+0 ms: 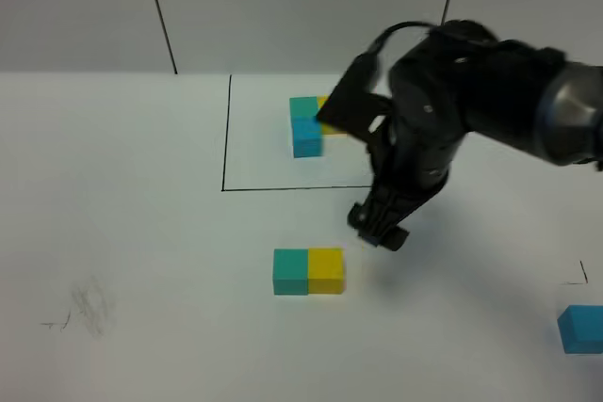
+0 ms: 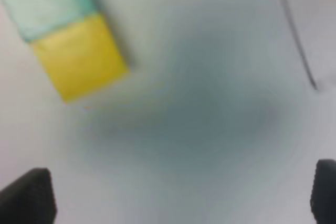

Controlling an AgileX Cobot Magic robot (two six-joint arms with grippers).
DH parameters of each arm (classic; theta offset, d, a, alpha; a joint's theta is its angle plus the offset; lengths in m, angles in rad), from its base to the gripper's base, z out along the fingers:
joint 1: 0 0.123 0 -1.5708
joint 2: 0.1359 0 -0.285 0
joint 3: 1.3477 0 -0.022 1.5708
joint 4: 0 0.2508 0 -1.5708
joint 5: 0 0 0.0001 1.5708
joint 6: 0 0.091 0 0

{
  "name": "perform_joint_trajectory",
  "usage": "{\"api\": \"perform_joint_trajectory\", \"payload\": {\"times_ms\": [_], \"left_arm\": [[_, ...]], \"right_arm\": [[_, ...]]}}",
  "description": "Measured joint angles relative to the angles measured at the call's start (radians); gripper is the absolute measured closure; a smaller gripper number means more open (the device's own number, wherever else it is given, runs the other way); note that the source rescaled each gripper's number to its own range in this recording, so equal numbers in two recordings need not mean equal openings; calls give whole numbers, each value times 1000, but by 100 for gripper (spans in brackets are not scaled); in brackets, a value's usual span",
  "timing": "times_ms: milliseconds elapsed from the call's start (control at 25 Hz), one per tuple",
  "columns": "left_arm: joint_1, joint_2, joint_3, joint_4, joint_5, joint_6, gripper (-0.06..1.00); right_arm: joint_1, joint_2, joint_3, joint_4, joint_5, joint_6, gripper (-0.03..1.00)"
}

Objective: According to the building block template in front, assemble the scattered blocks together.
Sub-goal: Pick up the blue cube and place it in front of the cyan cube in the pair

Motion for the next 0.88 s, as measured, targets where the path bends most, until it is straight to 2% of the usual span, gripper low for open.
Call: {"api": "perform_joint_trajectory", "payload": {"times_ms": [120, 200, 360, 600, 880], "left_arm": [[0, 0, 0, 0, 0, 0, 35], [0, 0, 0, 0, 0, 0, 35], [0, 0, 0, 0, 0, 0, 35], [0, 0, 0, 0, 0, 0, 35], [0, 0, 0, 0, 0, 0, 35]], "right_arm": [[-82, -169, 164, -83, -78, 260, -1], [-143, -275, 272, -118, -123, 388, 0], [-272, -443, 455, -130, -199, 539, 0], [-420, -475, 627, -72, -272, 581, 1], [-473, -406, 729, -22, -364, 578, 5]]}}
